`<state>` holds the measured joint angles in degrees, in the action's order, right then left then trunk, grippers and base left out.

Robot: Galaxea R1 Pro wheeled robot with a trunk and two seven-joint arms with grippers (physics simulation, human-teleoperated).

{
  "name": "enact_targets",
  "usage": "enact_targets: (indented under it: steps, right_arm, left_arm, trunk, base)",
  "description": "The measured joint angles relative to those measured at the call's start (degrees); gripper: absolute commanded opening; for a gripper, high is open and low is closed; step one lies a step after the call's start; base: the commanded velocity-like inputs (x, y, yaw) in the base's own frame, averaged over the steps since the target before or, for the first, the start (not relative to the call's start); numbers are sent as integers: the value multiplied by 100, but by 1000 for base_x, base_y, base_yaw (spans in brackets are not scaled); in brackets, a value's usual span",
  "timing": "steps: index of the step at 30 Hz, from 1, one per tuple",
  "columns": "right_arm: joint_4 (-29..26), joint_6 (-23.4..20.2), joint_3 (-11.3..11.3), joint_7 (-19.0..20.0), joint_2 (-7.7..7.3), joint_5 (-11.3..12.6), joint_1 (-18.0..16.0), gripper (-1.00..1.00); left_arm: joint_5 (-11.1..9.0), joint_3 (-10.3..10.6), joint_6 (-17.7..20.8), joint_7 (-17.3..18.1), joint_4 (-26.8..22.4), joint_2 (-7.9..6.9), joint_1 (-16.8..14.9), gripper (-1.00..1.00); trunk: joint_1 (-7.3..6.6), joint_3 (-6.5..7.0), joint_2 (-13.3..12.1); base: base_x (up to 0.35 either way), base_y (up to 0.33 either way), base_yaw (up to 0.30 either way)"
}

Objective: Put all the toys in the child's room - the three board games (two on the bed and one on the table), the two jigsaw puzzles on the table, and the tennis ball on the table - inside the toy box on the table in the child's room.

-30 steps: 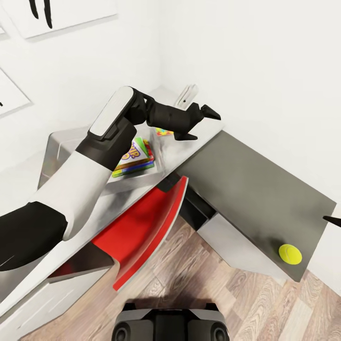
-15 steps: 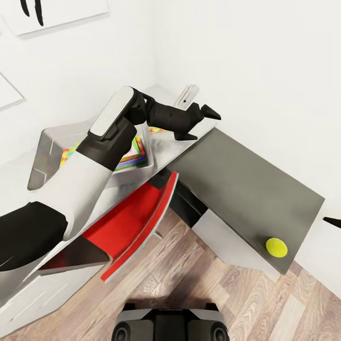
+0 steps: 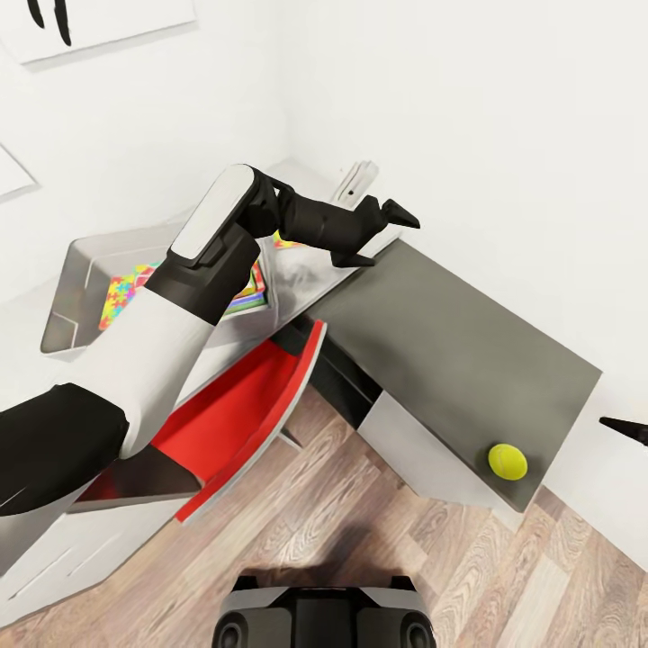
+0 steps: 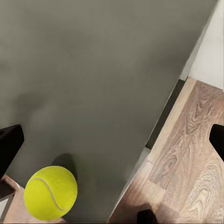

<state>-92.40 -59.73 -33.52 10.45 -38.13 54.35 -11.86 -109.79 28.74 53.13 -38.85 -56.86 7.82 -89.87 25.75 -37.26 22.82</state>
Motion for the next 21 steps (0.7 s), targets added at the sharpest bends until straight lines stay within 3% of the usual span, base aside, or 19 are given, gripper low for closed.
enact_targets:
  steps: [10, 21]
  right_arm:
    - [-4, 0, 329, -138, 0, -41, -1, 100]
    - [-5, 1, 426, -255, 8, -49, -6, 100]
  left_arm:
    - [6, 0, -3, 3, 0, 0, 4, 100]
    - [4, 0, -7, 7, 0, 0, 8, 100]
  trunk:
    - [0, 0, 0]
    - [0, 0, 0]
  base:
    - [-6, -10, 0]
    - [-1, -2, 0]
